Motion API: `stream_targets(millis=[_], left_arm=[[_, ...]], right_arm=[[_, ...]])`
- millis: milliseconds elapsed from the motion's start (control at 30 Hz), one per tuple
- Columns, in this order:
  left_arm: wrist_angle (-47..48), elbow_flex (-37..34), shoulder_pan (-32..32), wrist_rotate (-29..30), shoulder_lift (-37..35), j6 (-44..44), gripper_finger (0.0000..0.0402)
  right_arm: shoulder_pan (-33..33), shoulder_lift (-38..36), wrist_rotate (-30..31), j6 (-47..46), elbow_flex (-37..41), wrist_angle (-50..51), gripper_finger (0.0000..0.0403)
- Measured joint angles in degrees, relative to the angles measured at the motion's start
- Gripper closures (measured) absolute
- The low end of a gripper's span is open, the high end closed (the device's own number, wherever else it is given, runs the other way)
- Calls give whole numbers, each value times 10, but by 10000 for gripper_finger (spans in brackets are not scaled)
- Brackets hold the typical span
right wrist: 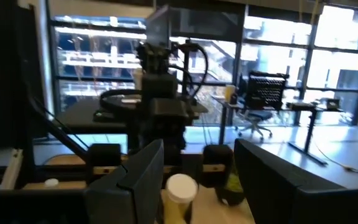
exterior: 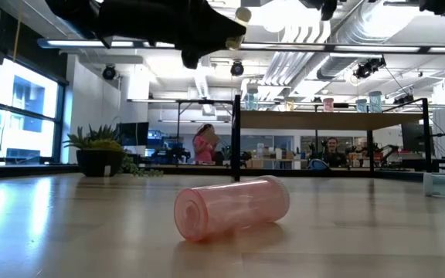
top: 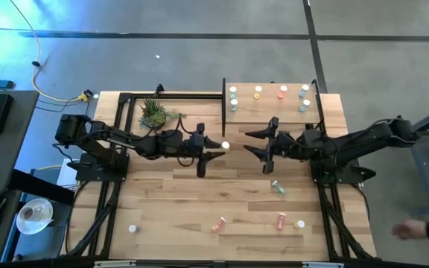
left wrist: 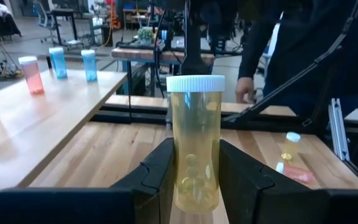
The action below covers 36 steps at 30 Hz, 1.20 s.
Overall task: Pick and place medicine bottles onto shelf by color
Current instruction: Put the yellow pill bottle aligned with the other yellow pill bottle on the shelf
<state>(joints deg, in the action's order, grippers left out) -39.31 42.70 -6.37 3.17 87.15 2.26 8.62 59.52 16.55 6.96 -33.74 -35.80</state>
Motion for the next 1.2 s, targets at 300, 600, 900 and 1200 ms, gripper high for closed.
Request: stream_targets(millis=[300,600,900,1200], left_arm=[[-21,1,0,0,10,0,309],[-31,0,0,0,17,3,309],[-23,0,0,0,17,-6,309],[-21,0,0,0,17,-35,309]], right_arm=[[0,14,-9,0,-7,-28,214],[-24,53,-13,-11,-84,111,214],[-43,127,-61,-35,-140,163,214],[-54,152,-61,-62,-151,186,214]])
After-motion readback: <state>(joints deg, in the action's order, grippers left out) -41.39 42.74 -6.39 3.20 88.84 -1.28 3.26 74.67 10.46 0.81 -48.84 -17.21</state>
